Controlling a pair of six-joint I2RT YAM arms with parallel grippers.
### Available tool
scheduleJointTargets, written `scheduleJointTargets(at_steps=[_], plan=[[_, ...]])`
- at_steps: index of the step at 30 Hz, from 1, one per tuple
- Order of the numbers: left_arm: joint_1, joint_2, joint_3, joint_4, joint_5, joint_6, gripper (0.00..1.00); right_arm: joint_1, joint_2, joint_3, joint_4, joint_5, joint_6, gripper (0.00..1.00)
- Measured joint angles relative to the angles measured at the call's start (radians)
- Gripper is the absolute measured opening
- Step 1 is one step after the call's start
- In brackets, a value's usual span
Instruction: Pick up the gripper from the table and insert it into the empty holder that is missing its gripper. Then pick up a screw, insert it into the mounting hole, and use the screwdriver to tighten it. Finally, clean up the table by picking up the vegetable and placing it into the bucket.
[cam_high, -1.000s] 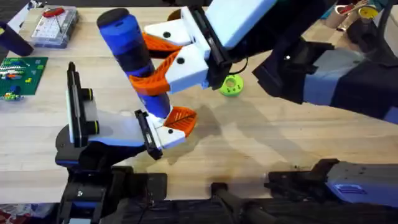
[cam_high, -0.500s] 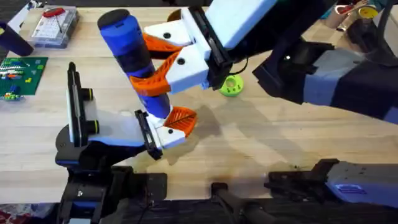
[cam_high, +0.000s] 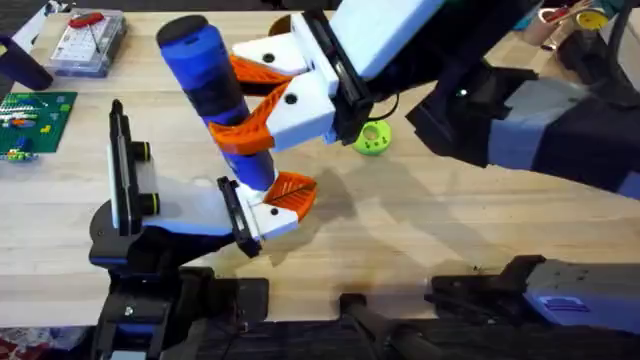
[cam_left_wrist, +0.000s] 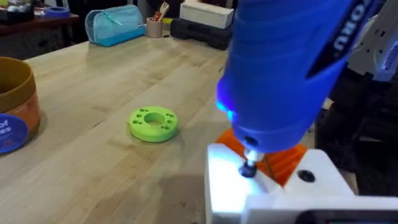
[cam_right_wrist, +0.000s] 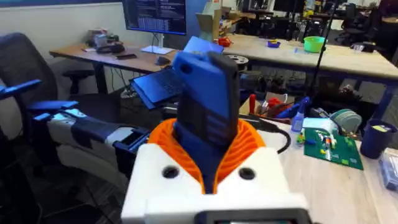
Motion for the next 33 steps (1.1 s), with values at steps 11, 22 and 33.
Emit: scheduleJointTargets(at_steps=[11,22,33], plan=[[0.000,0.003,0.000,-0.001,0.005,-0.001,0.014,-0.002,-0.012,0.000,-0.040,-0.003,-0.014,0.053],[0.000,0.006,0.000,-0.001,0.008,-0.001,0.014,-0.018,-0.016,-0.002,-0.058,-0.005,-0.030,0.053],[0.000,0.007,0.000,-0.002,0.011,-0.004,0.014,-0.015,-0.025,-0.012,-0.059,-0.006,-0.041,0.053]])
